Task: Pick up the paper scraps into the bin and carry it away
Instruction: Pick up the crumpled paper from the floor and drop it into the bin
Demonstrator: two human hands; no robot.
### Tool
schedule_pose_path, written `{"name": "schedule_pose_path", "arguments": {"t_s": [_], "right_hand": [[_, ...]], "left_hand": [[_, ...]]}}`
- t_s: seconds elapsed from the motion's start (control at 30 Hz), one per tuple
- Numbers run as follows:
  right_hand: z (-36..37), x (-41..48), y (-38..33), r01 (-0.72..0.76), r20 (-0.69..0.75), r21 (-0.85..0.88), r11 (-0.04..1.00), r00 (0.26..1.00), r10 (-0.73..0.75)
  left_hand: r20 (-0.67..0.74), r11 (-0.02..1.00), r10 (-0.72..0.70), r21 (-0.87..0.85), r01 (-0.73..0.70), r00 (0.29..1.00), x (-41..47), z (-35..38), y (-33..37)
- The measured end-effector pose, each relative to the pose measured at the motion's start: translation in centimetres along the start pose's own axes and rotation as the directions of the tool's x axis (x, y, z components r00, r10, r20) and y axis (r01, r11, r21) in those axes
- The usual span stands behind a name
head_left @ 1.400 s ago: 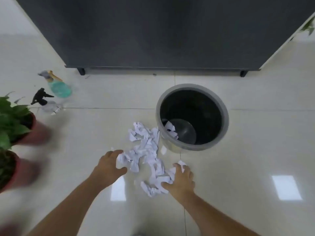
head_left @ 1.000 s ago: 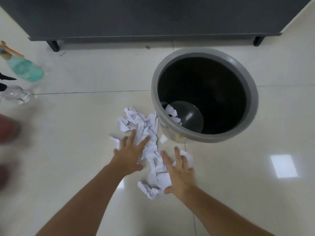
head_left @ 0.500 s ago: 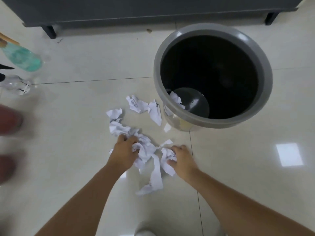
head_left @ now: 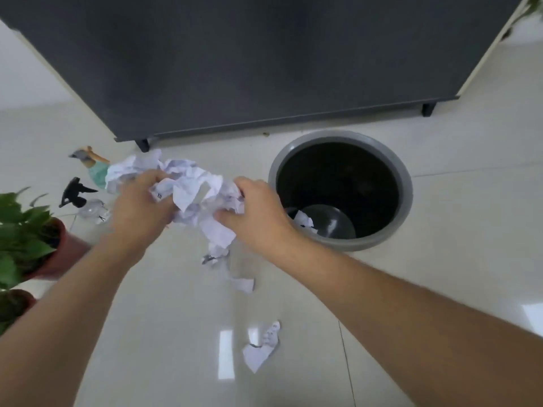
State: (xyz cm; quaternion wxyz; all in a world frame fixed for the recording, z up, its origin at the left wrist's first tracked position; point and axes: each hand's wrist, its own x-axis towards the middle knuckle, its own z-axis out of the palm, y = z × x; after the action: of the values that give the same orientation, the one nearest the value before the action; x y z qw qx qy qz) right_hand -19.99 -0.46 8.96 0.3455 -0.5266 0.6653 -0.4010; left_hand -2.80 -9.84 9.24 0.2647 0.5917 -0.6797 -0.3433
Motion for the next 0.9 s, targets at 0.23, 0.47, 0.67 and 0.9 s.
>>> {"name": "schedule_pose_path", "arguments": {"t_s": [0.23,0.47,0.67,0.9], "right_hand": [[-14.6,1.6,0.0,-0.066,-0.342,-0.132,0.989,0.939,0.017],[-20.7,-1.0,5.1,-0.260,-0.475,-0.084,0.962,0.859,0.191],[-20.4,-0.7,7.3,-0.348,-0.492,-0.028,0.937,0.821,0.290],[-18.6,-0.1,5.0,-0.360,-0.235,-0.098,0.928,0.914,0.330]], "left_hand": [[0.087,0.964,0.266,0.004,-0.267,0.960,3.0,6.5,12.6],[0.312,0.914,0.365,0.062,-0.402,0.878,-0.1,16.0,16.5],[0.427,0.913,0.191,0.252,-0.320,0.884,-1.1,18.4,15.3],[0.643,0.861,0.230,0.215,-0.460,0.731,-0.6,14.2,14.2]]}}
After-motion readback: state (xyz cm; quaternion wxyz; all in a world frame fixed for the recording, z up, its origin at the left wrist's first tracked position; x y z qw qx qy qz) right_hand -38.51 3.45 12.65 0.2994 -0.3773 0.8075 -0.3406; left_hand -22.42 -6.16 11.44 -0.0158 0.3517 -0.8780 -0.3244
